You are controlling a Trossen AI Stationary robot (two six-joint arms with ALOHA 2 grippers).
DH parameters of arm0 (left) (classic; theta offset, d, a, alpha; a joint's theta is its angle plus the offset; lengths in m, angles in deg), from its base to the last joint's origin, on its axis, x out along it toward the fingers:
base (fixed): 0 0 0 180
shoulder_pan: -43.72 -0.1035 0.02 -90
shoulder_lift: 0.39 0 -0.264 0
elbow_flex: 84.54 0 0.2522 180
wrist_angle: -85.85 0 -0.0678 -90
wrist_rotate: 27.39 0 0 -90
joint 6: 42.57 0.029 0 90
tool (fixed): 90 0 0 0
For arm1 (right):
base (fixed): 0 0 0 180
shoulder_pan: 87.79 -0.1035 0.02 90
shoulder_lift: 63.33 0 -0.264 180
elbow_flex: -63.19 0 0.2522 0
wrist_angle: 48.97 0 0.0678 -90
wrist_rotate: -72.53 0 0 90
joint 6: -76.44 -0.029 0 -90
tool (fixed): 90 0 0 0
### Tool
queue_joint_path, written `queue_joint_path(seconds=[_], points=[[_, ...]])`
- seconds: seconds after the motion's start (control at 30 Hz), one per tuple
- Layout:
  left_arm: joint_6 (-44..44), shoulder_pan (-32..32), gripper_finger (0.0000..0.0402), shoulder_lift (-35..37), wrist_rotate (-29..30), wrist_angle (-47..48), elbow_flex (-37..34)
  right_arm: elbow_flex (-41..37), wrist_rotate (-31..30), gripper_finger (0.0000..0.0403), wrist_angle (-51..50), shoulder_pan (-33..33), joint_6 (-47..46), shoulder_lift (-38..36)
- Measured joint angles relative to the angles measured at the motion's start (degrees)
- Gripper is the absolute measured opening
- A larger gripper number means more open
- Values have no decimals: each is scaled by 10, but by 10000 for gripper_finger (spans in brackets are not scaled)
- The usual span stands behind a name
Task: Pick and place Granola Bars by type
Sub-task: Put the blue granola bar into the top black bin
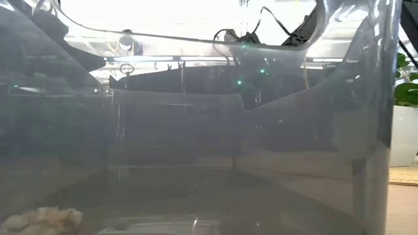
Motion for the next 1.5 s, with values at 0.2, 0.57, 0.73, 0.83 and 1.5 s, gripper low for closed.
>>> queue_joint_path(seconds=[0.2,0.57,0.73,0.83,1.5], points=[[0,0,47,0,0,0,0,-13,-37,4,-2,-24,18,-6],[0,0,47,0,0,0,0,14,-38,4,-243,7,-3,-77],[0,0,47,0,0,0,0,14,-38,4,-256,16,-17,-80],[0,0,47,0,0,0,0,14,-37,4,-241,6,-14,-71],[0,0,47,0,0,0,0,-12,-40,16,-223,-21,-15,-65]])
